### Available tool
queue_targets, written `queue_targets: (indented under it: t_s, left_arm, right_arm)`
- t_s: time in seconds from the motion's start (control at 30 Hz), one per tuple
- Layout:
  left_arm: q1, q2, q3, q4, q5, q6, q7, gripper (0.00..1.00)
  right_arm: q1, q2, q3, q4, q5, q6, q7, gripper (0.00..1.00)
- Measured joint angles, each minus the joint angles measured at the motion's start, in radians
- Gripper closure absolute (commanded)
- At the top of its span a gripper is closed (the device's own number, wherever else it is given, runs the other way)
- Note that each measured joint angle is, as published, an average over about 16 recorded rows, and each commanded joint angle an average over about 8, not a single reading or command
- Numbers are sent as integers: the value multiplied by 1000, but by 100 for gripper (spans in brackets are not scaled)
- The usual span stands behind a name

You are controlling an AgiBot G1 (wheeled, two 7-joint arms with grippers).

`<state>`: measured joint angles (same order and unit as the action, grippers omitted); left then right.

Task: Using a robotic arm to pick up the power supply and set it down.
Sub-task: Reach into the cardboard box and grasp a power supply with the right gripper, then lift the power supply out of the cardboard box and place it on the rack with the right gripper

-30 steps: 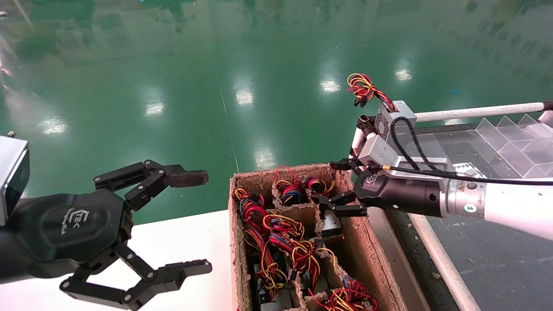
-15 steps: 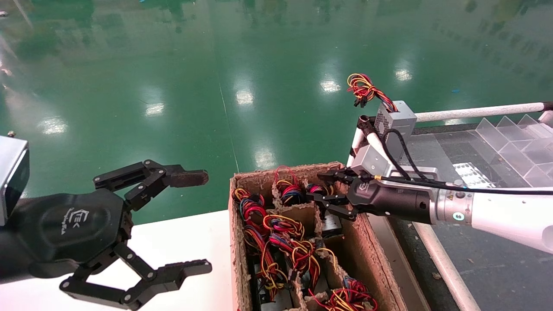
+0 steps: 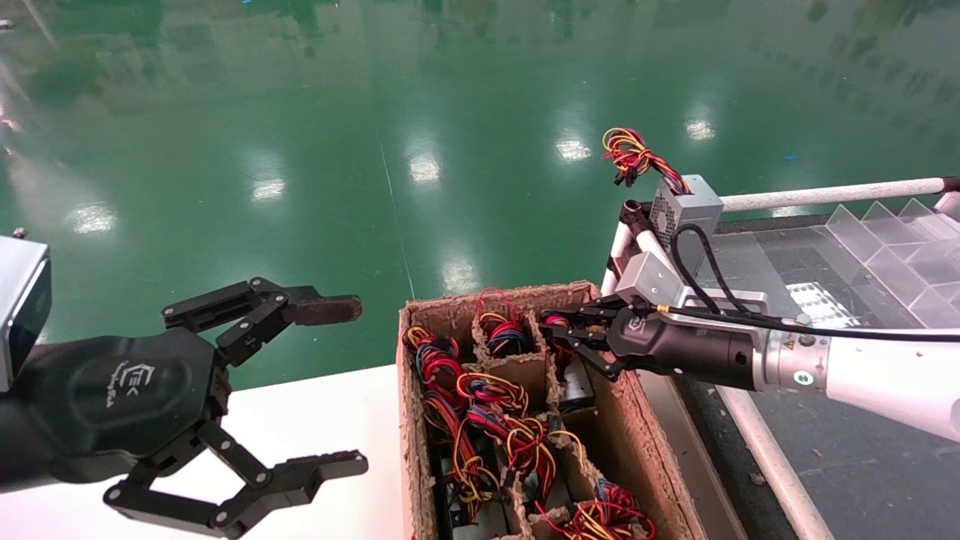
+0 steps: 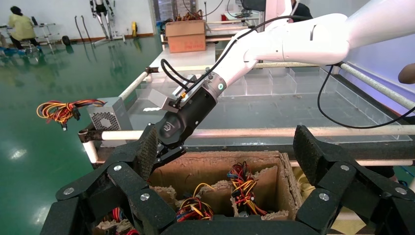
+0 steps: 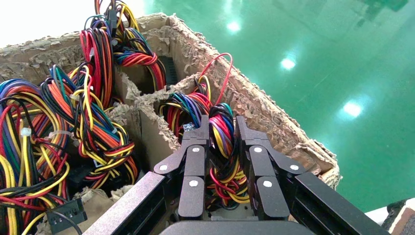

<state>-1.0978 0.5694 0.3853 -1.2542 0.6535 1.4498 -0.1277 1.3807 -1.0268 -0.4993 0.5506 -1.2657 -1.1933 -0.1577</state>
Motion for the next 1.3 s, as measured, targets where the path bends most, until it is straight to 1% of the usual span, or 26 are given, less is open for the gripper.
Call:
queue_targets:
  t_s: [0.37,0.6,0.77,0.97,1.3]
  left_arm:
    - [0,0,0,0,0,0,0,0]
    - [0,0,0,0,0,0,0,0]
    - [0,0,0,0,0,0,0,0]
    - [0,0,0,0,0,0,0,0]
    - [0,0,0,0,0,0,0,0]
  right_arm:
    - [1,35,41,34,52,4,7,100]
    - [39,65,69,70,83,4,40,100]
    - [100,81,78,84,87,-1,72,100]
    - [203,90,78,80,73,-7,97,100]
    - [378,87,80,44,36,12,77,100]
